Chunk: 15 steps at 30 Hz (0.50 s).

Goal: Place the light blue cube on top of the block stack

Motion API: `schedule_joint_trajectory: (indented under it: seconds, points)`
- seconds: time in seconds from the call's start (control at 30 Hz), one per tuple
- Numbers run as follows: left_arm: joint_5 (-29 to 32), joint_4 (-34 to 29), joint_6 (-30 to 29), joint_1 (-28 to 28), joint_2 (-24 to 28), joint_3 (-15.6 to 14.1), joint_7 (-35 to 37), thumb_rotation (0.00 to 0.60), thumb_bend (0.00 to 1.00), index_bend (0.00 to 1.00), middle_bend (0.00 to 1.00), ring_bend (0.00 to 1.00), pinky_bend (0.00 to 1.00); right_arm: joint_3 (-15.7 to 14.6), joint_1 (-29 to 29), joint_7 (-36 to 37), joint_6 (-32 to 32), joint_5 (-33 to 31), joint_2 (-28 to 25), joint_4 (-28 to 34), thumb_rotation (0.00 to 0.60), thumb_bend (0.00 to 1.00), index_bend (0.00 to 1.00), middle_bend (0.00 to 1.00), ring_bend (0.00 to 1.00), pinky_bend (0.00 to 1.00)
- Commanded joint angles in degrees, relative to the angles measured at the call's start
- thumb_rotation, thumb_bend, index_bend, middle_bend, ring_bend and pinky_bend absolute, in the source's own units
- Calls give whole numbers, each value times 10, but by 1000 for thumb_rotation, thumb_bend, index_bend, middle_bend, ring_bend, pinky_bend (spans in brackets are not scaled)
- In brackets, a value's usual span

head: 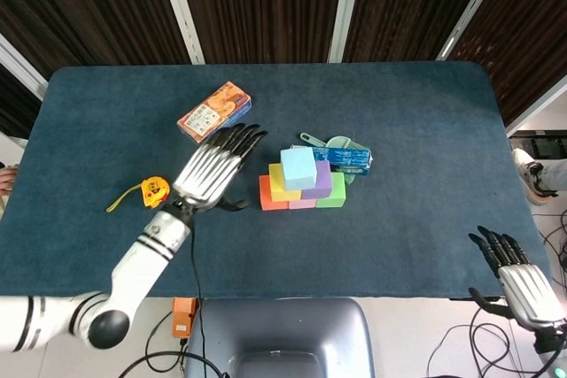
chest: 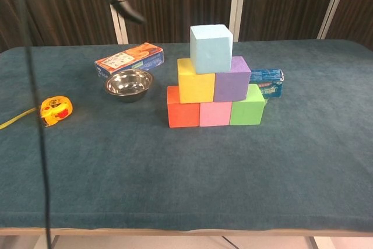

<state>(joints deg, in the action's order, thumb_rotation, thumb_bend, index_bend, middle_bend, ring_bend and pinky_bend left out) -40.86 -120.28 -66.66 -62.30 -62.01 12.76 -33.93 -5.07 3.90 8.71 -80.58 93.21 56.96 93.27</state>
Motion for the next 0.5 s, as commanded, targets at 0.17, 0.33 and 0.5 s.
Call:
schedule_joint_trajectory:
  seconds: [0.17, 0.33, 0.5]
  points:
    - [-388, 185, -284, 424, 38, -256, 320, 600, 0, 0, 0, 0, 106, 13, -9, -45, -12, -20, 12, 6, 600, 242, 0, 0, 0, 0]
    - [-393, 343, -338, 531, -52, -257, 434, 600, 0, 0, 0, 0, 103, 28, -13, -68, -20, -42, 18, 16, 600, 242, 0, 0, 0, 0]
    - [-445, 354, -357, 553, -60, -256, 419, 600, 0, 0, 0, 0, 99, 27, -15, -100, -27, -30, 28, 27, 600, 243, 0, 0, 0, 0]
